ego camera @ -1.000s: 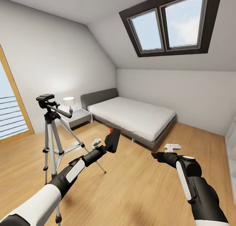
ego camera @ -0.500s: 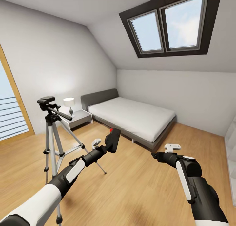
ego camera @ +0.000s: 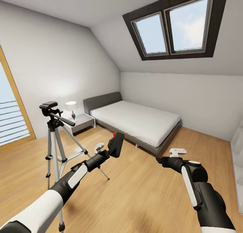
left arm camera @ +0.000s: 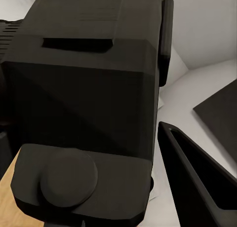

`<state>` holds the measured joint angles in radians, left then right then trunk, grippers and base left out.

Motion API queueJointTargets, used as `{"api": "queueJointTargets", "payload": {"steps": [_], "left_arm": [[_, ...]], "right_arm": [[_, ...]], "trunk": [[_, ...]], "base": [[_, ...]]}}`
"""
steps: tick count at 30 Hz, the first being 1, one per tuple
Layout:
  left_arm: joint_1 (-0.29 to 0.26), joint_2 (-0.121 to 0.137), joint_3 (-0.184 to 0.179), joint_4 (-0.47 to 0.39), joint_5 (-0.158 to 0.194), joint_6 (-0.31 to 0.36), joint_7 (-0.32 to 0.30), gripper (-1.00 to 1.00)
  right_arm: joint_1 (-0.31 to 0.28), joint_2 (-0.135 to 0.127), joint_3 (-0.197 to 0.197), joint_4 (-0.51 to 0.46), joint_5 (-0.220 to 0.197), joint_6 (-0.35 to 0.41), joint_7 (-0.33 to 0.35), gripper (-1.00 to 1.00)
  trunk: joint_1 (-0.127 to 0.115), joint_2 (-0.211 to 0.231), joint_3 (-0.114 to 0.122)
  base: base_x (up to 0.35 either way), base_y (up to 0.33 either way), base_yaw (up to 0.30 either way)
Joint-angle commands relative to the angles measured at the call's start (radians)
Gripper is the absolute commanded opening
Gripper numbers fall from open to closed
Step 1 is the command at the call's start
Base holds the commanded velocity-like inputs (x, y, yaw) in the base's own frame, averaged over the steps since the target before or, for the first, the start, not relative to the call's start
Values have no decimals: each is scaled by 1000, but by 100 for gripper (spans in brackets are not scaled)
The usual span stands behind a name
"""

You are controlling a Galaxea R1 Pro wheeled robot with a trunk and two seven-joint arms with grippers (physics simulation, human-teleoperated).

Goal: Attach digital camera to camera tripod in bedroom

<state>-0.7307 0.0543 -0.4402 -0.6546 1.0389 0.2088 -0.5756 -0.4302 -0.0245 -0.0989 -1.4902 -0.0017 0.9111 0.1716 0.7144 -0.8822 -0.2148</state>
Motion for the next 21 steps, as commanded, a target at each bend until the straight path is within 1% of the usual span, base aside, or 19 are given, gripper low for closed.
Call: {"api": "queueJointTargets", "payload": {"steps": [1,21], "left_arm": [[-1,1,-3,0,10,6,-2,-100],[-1,1,-3,0,10,6,-2,-100]], "right_arm": [[-1,0,-1,-1,0,5,3,100],[-1,0,-1,-1,0,5,3,100]], "trunk": [[-4,6,2],[-80,146,64]], "base": [[0,0,0],[0,0,0]]}}
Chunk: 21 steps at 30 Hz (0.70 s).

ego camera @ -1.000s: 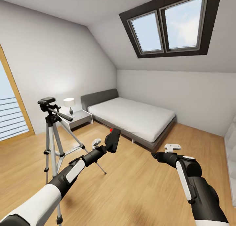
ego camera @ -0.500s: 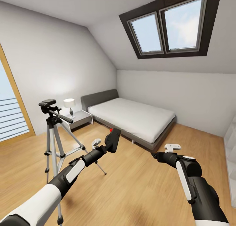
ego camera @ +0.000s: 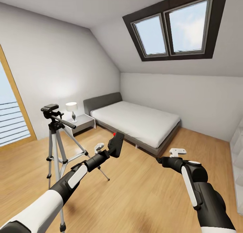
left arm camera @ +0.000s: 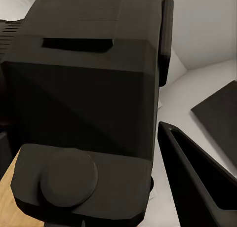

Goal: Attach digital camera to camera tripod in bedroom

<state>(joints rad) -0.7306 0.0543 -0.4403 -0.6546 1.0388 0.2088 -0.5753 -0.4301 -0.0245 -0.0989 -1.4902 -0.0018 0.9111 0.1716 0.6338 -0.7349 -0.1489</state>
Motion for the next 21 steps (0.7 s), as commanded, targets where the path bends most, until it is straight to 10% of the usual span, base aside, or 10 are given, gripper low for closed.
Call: {"api": "queueJointTargets", "payload": {"steps": [1,21], "left_arm": [[-1,1,-3,0,10,6,-2,-100],[-1,1,-3,1,10,6,-2,-100]], "right_arm": [[-1,0,-1,-1,0,5,3,100],[-1,0,-1,-1,-2,5,3,100]], "trunk": [[-4,6,2],[-80,146,64]], "base": [[0,0,0],[0,0,0]]}}
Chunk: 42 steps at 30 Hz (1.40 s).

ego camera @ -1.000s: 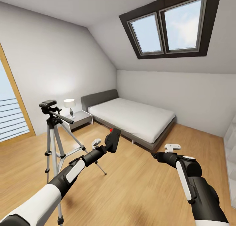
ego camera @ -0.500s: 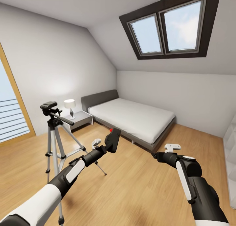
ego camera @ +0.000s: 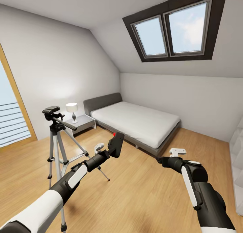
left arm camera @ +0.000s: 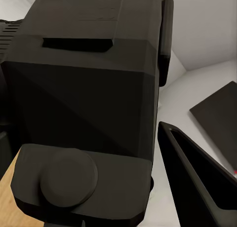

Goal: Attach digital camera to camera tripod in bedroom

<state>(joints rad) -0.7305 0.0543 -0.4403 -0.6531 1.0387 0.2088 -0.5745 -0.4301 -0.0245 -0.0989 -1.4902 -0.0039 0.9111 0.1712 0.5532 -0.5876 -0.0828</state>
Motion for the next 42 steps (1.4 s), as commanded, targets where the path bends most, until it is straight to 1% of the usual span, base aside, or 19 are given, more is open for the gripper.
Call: {"api": "queueJointTargets", "payload": {"steps": [1,27,42], "left_arm": [[-1,1,-3,0,11,6,-3,-100],[-1,1,-3,12,11,6,-3,-100],[-1,1,-3,13,11,6,-2,-100]], "right_arm": [[-1,0,-1,-1,0,5,3,100],[-1,0,-1,-1,-1,5,3,100],[-1,0,-1,-1,-1,5,3,100]], "trunk": [[-4,6,1],[-103,188,83],[-103,188,83]], "base": [[0,0,0],[0,0,0],[0,0,0]]}}
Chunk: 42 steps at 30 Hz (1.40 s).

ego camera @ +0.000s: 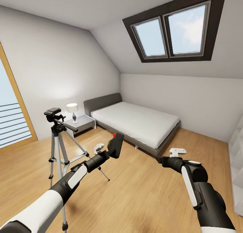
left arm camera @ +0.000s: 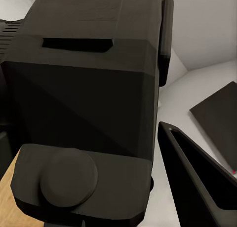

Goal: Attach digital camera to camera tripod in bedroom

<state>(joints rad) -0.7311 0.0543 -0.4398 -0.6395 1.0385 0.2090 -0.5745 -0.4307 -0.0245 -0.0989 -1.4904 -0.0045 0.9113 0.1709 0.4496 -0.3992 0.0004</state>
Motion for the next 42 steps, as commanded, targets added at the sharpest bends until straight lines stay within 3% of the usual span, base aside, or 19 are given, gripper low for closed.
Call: {"api": "queueJointTargets", "payload": {"steps": [1,36,39,42], "left_arm": [[-1,1,-3,0,11,6,-2,-100],[-1,1,-8,20,3,1,-2,-100],[-1,-1,-10,33,-4,1,23,-100],[-1,-3,-13,93,-11,3,106,-100]], "right_arm": [[0,0,-1,-1,0,4,3,100],[0,1,-1,4,-1,4,1,100],[0,0,-1,42,0,-1,-2,100],[0,4,5,151,11,-38,-7,100]], "trunk": [[0,-1,0],[0,-1,0],[0,-1,0],[0,-1,0]], "base": [[0,0,0],[0,0,0],[0,0,0],[0,0,0]]}}
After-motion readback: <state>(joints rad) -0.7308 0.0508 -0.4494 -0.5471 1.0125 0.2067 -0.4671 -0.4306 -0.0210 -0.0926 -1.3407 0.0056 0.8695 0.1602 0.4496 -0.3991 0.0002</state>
